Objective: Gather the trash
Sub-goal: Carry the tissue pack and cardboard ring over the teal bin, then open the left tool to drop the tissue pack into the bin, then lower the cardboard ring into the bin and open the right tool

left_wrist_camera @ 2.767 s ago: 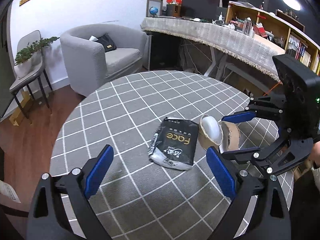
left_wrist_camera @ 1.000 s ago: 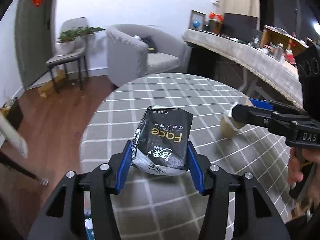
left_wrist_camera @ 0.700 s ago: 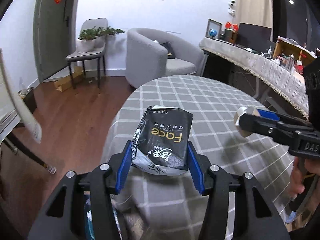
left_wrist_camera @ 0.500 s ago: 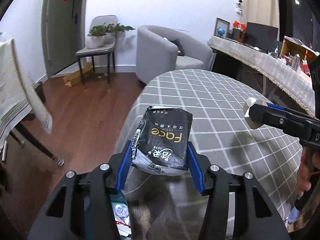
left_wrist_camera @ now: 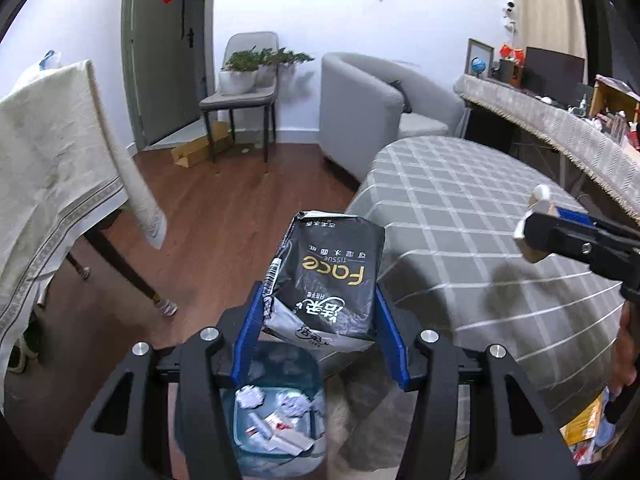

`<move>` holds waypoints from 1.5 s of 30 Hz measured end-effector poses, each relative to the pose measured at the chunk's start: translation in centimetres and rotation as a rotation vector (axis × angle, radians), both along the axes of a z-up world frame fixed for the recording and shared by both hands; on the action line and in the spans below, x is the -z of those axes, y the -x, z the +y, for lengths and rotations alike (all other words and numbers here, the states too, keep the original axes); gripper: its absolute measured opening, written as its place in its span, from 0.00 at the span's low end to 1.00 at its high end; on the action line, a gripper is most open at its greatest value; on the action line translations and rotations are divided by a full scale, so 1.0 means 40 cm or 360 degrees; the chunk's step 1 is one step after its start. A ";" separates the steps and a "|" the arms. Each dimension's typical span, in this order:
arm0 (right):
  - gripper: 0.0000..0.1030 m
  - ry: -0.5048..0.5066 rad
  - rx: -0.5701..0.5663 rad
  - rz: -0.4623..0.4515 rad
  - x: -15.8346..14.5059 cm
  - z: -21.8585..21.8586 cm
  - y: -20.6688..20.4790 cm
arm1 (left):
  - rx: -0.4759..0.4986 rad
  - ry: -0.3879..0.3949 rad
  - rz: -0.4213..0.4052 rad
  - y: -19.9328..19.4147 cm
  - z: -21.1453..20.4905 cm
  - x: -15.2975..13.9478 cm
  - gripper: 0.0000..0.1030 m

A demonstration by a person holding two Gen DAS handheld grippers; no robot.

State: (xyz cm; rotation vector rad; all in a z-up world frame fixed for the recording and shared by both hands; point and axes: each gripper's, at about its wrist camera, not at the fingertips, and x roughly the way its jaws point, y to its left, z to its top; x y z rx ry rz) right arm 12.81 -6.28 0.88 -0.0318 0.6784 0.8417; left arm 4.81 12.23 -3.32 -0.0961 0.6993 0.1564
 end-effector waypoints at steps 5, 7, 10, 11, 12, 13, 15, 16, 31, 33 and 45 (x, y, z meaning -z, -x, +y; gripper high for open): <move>0.61 0.0022 -0.0056 0.0007 0.008 0.062 0.007 | -0.0055 0.0068 0.0121 0.005 0.078 0.044 0.54; 0.61 0.0032 -0.0082 0.0011 0.011 0.089 0.011 | -0.0079 0.0098 0.0177 0.010 0.108 0.063 0.54; 0.61 0.0046 -0.0128 0.0013 0.015 0.129 0.021 | -0.0108 0.0114 0.0271 0.014 0.153 0.093 0.54; 0.61 0.0050 -0.0140 0.0012 0.016 0.143 0.025 | -0.0112 0.0109 0.0290 0.017 0.161 0.100 0.54; 0.61 0.0054 -0.0156 0.0011 0.017 0.158 0.030 | -0.0114 0.0105 0.0320 0.019 0.171 0.108 0.54; 0.61 0.0056 -0.0171 0.0011 0.018 0.174 0.035 | -0.0113 0.0108 0.0353 0.019 0.180 0.115 0.54; 0.61 0.0061 -0.0194 0.0015 0.021 0.203 0.040 | -0.0103 0.0117 0.0415 0.024 0.193 0.132 0.55; 0.61 0.0066 -0.0213 0.0020 0.025 0.224 0.044 | -0.0099 0.0116 0.0447 0.027 0.198 0.141 0.55; 0.61 0.0243 -0.0333 0.0104 0.118 0.418 0.090 | -0.0030 0.0172 0.0555 0.094 0.280 0.155 0.69; 0.61 0.0278 -0.0340 0.0124 0.140 0.436 0.090 | -0.0041 0.0174 0.0492 0.105 0.290 0.130 0.69; 0.61 0.0456 -0.0392 0.0247 0.254 0.519 0.101 | -0.0130 0.0174 0.0162 0.161 0.351 0.005 0.68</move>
